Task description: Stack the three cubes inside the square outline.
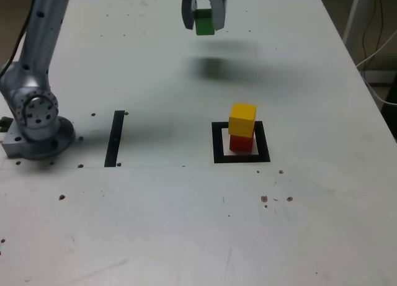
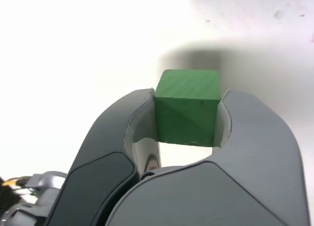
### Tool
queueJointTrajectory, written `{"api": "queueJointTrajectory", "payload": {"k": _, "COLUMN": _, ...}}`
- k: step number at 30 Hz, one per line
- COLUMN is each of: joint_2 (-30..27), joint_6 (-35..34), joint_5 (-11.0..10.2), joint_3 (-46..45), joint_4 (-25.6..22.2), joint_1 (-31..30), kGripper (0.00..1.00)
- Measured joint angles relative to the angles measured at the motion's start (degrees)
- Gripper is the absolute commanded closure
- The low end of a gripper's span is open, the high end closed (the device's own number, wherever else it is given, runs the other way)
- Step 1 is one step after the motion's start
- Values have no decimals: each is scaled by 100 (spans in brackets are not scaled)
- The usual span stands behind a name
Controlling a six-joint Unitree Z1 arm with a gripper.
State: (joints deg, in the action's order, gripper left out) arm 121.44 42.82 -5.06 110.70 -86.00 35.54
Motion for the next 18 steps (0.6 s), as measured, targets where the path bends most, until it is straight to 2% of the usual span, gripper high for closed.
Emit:
{"api": "queueJointTrajectory", "payload": {"k": 12, "joint_2": -874, "joint_6": -895, "joint_5": -7, "joint_3": -703, "joint_4": 24, "joint_1": -1112, "kGripper": 76}}
{"api": "queueJointTrajectory", "payload": {"k": 18, "joint_2": -1106, "joint_6": -1414, "joint_5": -4, "joint_3": -874, "joint_4": -13, "joint_1": -1788, "kGripper": 76}}
